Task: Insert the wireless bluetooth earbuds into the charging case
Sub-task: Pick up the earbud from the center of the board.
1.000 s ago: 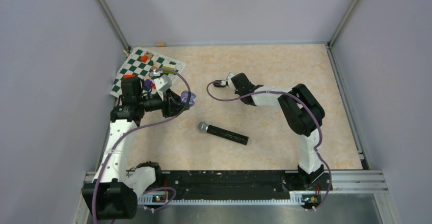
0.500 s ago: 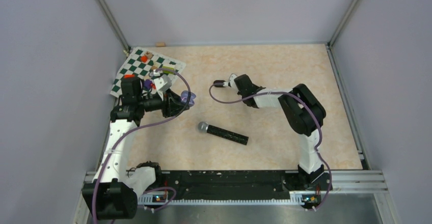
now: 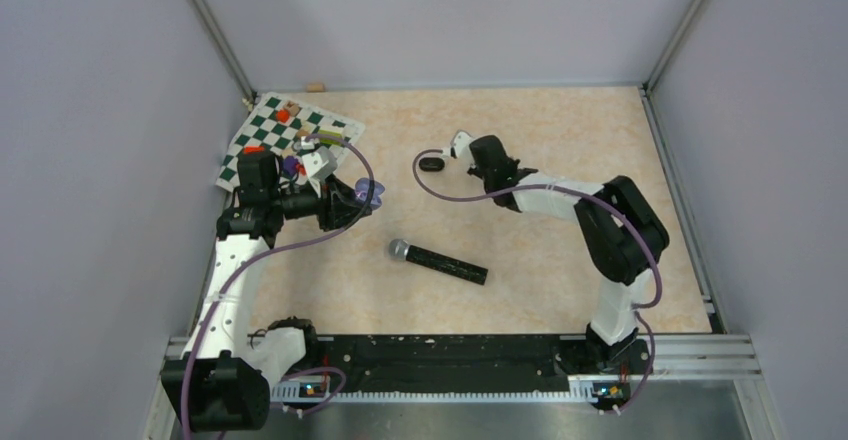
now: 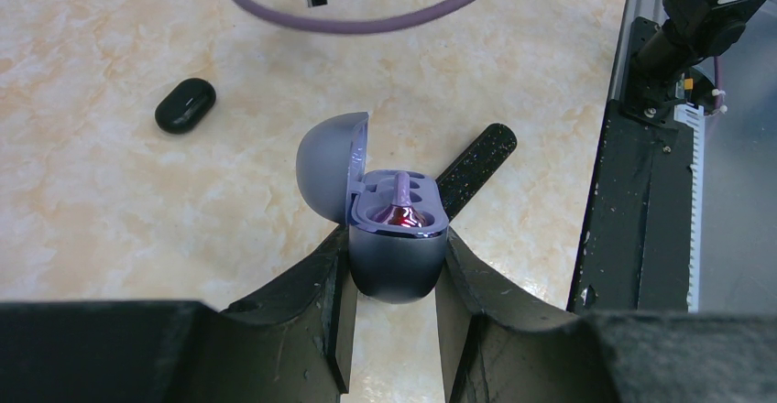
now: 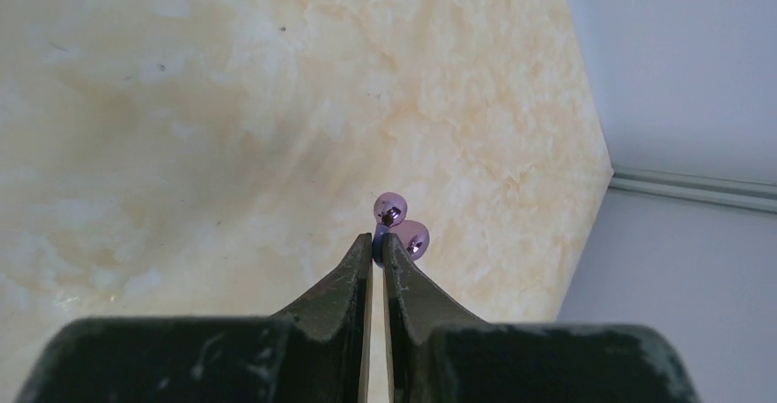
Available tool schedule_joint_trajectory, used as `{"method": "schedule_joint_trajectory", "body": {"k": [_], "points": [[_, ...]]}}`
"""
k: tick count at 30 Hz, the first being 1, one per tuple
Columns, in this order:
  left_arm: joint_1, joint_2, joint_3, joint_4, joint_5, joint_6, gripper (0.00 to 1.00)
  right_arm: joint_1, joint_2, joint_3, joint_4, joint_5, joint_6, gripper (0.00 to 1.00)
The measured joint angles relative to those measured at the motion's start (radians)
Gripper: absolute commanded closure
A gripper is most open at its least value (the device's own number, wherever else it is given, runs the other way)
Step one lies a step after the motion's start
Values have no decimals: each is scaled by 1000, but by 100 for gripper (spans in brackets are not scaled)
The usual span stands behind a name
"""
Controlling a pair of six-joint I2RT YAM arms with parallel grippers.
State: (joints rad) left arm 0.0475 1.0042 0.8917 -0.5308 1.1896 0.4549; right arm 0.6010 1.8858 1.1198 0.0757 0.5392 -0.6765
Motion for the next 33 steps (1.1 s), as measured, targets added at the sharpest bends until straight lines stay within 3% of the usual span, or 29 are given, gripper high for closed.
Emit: {"method": "schedule_joint_trajectory", "body": {"k": [6,16,23,33], "points": [[0,3,0,0,4,0,100,-44,-135,37,-136,-188,101,94],[-7,33,0,16,11,-16,100,-157,-343,224,-423,-715,298,95],[-98,100,29,26,-24,-12,100,-156,-425,257,-481,-1069,430,95],[-248,332,286,-54,-91,43,100,-156,-455,199,-465,-1401,566,95]]}}
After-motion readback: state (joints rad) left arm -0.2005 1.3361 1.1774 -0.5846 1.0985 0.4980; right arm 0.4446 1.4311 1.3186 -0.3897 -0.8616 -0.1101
